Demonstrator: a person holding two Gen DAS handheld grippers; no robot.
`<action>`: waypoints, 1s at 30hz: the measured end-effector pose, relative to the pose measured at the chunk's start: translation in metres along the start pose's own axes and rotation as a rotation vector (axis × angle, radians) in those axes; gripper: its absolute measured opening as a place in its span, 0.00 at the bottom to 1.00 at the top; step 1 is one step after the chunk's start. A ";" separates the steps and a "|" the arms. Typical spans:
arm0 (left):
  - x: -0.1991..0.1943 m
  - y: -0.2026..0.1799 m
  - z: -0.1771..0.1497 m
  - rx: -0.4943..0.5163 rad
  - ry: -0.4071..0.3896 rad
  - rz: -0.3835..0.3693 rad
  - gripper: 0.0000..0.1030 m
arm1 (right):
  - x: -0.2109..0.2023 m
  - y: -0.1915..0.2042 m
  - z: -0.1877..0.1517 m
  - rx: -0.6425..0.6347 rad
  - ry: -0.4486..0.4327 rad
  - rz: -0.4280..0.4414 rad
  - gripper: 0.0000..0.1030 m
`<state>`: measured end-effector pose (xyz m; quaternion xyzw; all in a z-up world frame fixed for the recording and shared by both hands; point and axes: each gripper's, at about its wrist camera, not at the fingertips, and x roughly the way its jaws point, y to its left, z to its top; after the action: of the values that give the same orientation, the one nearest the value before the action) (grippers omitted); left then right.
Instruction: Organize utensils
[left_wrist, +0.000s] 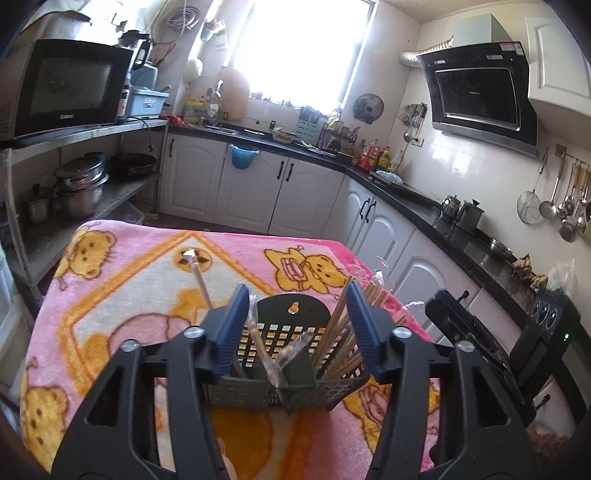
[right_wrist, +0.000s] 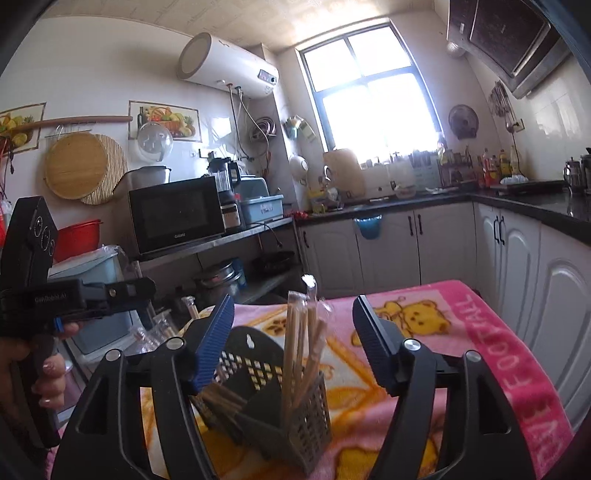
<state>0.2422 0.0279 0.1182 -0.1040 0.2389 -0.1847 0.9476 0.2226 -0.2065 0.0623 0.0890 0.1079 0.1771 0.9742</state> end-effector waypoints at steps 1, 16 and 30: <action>-0.003 0.000 -0.001 -0.004 -0.004 0.001 0.53 | -0.003 0.000 -0.001 -0.001 0.009 -0.005 0.67; -0.050 -0.008 -0.052 -0.085 -0.014 0.086 0.90 | -0.060 0.009 -0.019 -0.052 0.122 -0.061 0.92; -0.047 -0.021 -0.126 -0.073 0.087 0.166 0.90 | -0.080 0.013 -0.066 -0.053 0.292 -0.097 0.94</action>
<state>0.1355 0.0133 0.0345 -0.1103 0.2942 -0.1009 0.9440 0.1289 -0.2144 0.0158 0.0314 0.2482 0.1437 0.9575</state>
